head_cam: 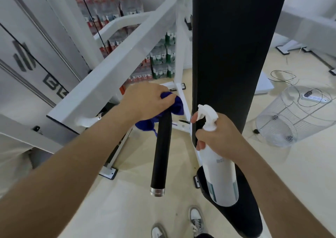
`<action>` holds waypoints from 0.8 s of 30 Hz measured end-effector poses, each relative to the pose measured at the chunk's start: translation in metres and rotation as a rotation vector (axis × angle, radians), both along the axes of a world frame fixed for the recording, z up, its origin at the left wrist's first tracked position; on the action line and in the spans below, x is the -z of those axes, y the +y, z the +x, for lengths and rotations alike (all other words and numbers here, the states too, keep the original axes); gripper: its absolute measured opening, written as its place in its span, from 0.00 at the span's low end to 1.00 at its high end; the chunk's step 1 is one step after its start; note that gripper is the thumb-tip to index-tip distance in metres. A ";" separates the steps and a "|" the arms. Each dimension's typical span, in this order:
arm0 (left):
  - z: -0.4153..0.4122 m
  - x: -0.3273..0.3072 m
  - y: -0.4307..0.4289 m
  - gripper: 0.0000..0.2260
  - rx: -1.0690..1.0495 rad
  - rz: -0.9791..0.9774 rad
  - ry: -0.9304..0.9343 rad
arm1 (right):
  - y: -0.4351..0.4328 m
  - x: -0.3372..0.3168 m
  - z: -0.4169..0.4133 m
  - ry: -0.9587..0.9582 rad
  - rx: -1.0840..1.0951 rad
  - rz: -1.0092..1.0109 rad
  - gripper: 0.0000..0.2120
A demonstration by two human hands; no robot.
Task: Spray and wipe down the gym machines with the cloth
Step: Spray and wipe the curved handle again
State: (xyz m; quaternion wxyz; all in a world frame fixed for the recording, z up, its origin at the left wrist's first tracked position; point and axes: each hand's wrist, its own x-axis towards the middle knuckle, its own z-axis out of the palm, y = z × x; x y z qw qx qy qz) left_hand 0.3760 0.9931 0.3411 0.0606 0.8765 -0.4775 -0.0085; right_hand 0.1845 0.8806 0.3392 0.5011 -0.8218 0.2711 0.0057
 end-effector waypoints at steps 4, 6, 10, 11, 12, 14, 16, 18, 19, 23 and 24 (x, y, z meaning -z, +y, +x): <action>-0.007 0.017 0.025 0.20 -0.068 -0.251 -0.025 | 0.004 -0.004 0.003 -0.005 -0.078 -0.004 0.14; -0.001 0.019 0.046 0.19 -0.183 -0.286 0.030 | 0.005 -0.007 0.004 -0.011 -0.117 -0.010 0.14; 0.008 0.027 0.113 0.17 -0.345 -0.243 0.023 | 0.010 -0.012 0.014 -0.019 -0.154 -0.018 0.07; 0.006 0.028 0.124 0.14 -0.363 -0.259 0.050 | 0.013 -0.013 0.018 -0.018 -0.170 -0.037 0.04; 0.006 0.029 0.131 0.11 -0.380 -0.288 0.081 | 0.018 -0.014 0.023 -0.015 -0.186 -0.064 0.02; 0.005 0.032 0.131 0.12 -0.430 -0.419 0.172 | 0.023 -0.014 0.028 0.005 -0.203 -0.128 0.03; 0.004 0.029 0.131 0.16 -0.498 -0.616 0.318 | 0.028 -0.015 0.033 0.014 -0.217 -0.165 0.02; 0.006 0.026 0.131 0.20 -0.544 -0.733 0.448 | 0.031 -0.019 0.036 0.009 -0.228 -0.158 0.01; 0.007 0.022 0.132 0.22 -0.571 -0.758 0.502 | 0.035 -0.021 0.039 0.011 -0.241 -0.155 0.03; 0.009 0.004 0.122 0.20 -0.682 -0.783 0.635 | 0.054 -0.029 0.045 0.061 -0.358 -0.374 0.04; 0.009 0.001 0.121 0.19 -0.709 -0.796 0.662 | 0.061 -0.032 0.047 0.067 -0.399 -0.488 0.05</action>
